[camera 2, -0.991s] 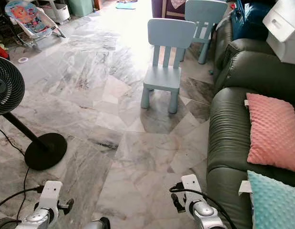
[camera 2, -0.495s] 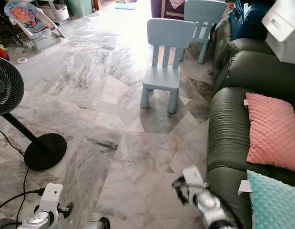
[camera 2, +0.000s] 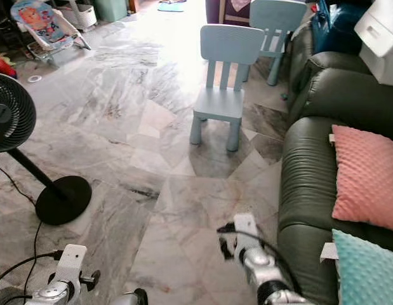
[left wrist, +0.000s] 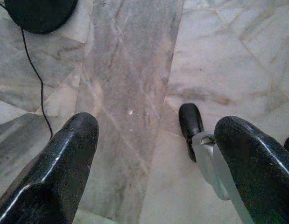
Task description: Move the pillow to the sofa
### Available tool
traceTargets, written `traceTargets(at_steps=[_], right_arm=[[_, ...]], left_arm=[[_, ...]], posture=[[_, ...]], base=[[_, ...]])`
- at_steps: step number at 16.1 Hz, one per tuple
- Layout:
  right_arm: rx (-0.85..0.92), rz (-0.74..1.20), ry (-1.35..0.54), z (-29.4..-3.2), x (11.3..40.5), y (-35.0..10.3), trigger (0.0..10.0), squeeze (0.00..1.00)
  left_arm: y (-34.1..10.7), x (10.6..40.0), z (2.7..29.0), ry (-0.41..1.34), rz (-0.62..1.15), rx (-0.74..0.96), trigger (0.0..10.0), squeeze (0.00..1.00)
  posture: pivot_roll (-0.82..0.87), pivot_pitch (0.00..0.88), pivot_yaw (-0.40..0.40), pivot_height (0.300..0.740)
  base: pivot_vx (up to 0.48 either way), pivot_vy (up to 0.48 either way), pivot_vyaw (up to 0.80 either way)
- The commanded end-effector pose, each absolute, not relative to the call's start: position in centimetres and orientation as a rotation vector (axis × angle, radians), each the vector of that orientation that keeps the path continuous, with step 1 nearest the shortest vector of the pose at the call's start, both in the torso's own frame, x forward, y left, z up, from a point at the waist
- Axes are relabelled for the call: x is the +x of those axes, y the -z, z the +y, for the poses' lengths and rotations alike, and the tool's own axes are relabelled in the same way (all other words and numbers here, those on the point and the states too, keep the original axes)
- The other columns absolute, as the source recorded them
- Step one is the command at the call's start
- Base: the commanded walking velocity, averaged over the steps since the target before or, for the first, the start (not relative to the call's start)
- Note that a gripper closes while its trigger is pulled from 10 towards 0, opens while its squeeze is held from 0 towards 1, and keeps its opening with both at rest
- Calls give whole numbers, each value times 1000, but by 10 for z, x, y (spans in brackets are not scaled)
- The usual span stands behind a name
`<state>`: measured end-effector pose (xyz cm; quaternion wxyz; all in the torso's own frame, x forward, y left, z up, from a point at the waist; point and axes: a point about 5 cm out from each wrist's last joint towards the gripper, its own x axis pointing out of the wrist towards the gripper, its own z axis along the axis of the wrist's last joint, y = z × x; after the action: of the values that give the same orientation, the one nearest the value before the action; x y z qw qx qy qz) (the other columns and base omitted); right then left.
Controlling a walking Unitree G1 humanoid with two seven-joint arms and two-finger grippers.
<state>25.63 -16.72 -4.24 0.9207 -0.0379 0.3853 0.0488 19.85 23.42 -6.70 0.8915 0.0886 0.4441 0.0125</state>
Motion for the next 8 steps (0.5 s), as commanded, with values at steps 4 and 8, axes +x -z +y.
traceTargets(at_steps=[4, 8], right_arm=[[-85, 887, -89, -172, 233, 59, 10000, 0], [-130, 891, -118, -178, 230, 60, 10000, 0]], left_arm=[[70, 192, 238, -85, 945, 158, 10000, 0], [69, 193, 240, -90, 943, 161, 10000, 0]], posture=[[1, 128, 6, 740], [-13, 140, -1, 740]], base=[[0, 0, 0], [0, 0, 400]])
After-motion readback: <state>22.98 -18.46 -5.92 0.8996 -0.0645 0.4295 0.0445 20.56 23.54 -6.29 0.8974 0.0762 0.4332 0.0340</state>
